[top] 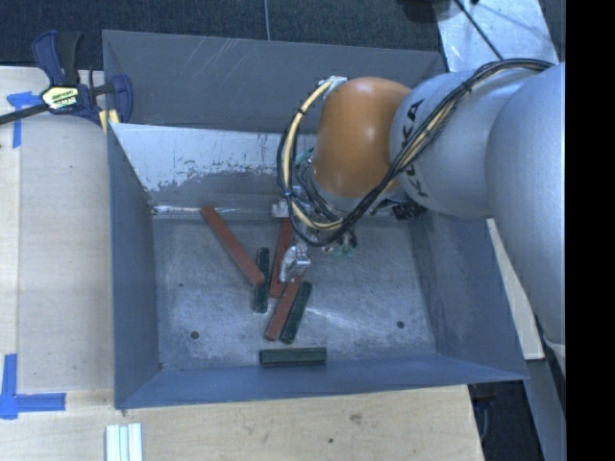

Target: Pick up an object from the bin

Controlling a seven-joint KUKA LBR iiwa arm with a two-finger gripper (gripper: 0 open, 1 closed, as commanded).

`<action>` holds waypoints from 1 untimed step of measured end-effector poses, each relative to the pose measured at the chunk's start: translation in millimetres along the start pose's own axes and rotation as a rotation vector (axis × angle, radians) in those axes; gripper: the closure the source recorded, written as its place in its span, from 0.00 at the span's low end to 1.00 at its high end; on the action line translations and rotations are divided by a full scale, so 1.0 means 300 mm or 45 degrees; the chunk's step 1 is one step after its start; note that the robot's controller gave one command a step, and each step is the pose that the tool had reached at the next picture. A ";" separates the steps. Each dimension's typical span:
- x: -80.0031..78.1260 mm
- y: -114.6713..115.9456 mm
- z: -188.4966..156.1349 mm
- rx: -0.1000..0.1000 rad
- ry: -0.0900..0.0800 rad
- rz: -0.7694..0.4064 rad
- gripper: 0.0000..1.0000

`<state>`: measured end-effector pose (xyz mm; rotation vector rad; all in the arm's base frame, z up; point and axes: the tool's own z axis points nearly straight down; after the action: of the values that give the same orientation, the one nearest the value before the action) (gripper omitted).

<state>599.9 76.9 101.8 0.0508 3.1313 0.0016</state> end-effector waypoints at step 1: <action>0.023 -0.035 0.071 -0.011 -0.004 -0.038 0.00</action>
Offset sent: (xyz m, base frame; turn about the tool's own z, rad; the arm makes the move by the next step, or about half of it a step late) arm -0.0083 -0.0279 -0.0318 -0.2019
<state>592.8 66.7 80.5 0.0042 3.1286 0.0147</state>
